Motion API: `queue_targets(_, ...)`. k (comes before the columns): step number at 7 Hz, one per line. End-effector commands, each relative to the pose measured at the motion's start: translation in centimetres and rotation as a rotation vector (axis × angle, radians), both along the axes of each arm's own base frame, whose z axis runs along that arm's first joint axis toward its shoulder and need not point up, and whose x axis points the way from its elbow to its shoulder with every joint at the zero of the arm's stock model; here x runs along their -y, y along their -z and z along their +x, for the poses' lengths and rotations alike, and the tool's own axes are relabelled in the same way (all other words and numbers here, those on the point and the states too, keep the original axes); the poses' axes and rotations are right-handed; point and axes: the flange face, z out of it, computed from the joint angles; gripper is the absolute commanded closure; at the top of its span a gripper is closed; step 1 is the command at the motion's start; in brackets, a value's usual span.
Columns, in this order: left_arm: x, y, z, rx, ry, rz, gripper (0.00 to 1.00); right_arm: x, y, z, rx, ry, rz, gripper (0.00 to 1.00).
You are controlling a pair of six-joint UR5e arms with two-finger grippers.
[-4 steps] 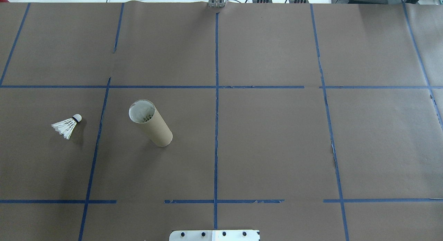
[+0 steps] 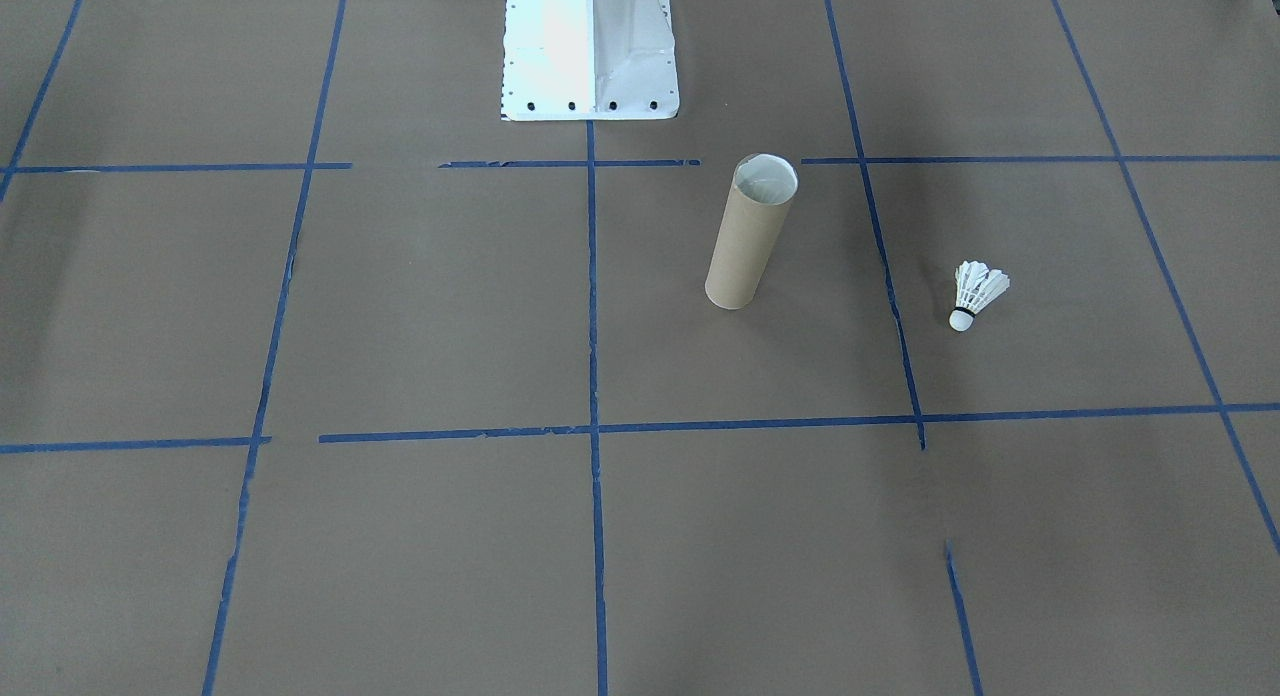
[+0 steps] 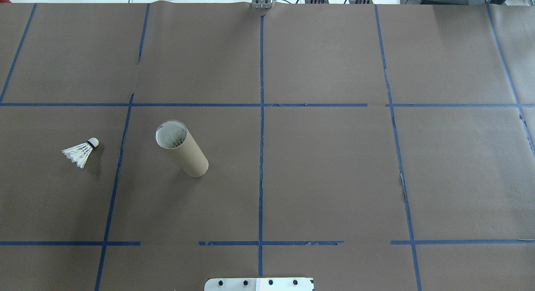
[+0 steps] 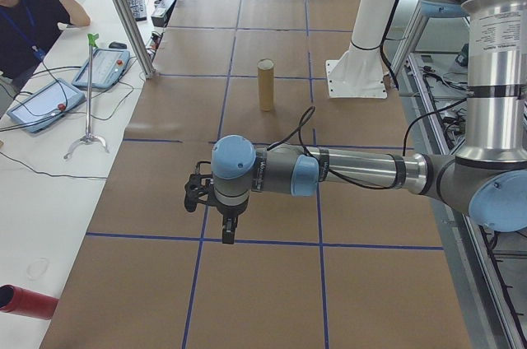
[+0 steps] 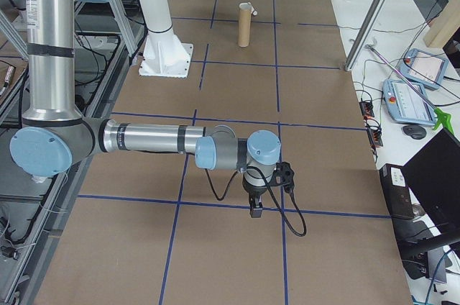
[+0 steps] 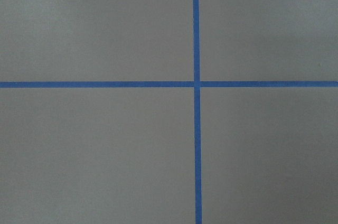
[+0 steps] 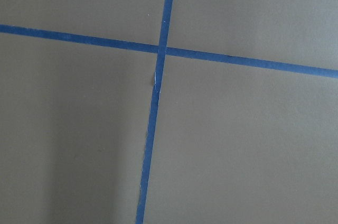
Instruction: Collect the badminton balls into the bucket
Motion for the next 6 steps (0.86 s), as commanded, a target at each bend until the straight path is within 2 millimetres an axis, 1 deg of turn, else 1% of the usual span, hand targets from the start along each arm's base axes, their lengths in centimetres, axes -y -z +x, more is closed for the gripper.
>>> queue_targets(1,2.7,2.8,-0.1,0.011,0.003,0.082,0.00,0.0,0.0,0.0,0.000,0.000,0.000,0.00)
queue_targets(2,3.7,4.0,-0.2,0.014,0.004,0.110,0.00,0.0,0.0,0.0,0.000,0.000,0.000,0.00)
queue_targets(3,5.6,4.9,-0.3,0.008,0.005,0.125,0.00,0.0,0.0,0.0,0.000,0.001,0.001,0.00)
queue_targets(4,6.0,5.8,-0.3,0.005,0.004,0.145,0.00,0.0,0.0,0.0,0.000,0.000,0.000,0.00)
queue_targets(6,6.0,6.1,-0.1,0.001,0.023,0.196,0.00,0.0,0.0,0.0,0.000,0.000,0.000,0.00)
